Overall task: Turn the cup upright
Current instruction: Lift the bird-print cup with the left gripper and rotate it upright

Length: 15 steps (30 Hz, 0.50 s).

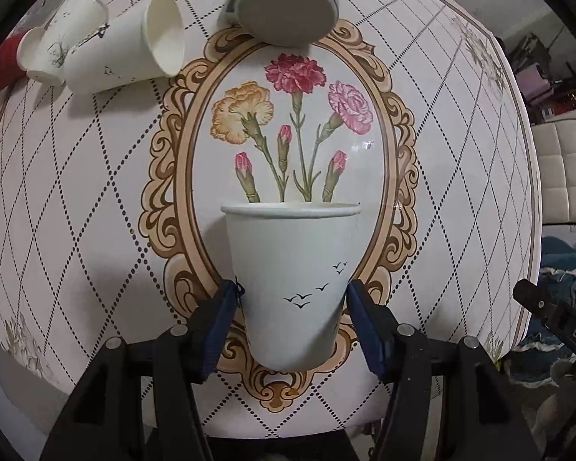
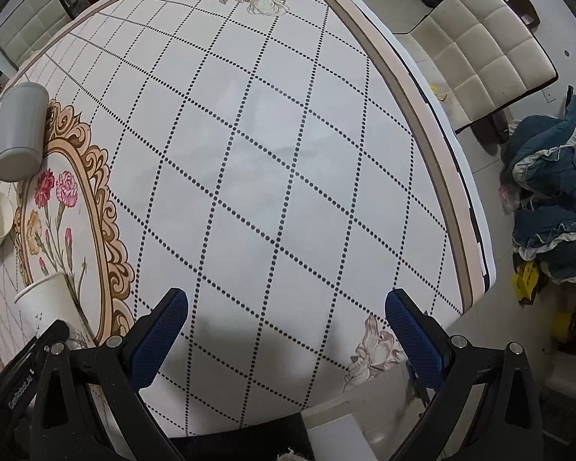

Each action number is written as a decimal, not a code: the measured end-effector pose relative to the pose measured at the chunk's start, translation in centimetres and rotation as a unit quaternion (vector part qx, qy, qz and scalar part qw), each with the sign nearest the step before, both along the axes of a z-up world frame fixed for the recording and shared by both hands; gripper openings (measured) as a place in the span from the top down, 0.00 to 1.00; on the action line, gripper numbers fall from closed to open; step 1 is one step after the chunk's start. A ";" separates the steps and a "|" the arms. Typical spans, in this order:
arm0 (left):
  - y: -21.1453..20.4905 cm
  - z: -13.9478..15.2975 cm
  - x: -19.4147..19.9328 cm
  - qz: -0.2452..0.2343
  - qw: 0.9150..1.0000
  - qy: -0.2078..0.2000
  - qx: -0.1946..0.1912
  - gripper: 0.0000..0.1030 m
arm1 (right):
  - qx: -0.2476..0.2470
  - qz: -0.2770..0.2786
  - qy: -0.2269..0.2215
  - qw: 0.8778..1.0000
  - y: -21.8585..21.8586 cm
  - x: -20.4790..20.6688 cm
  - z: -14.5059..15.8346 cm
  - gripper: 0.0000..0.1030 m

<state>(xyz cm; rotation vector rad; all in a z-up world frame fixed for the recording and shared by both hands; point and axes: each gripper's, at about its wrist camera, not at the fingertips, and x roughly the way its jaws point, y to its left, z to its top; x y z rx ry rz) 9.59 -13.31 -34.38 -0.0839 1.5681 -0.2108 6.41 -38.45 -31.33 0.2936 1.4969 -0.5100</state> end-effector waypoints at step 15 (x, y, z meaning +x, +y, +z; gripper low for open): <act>-2.3 1.3 0.2 -0.037 0.998 -0.032 0.033 0.07 | -0.009 -0.014 -0.011 1.000 0.6 -2.1 2.0 0.00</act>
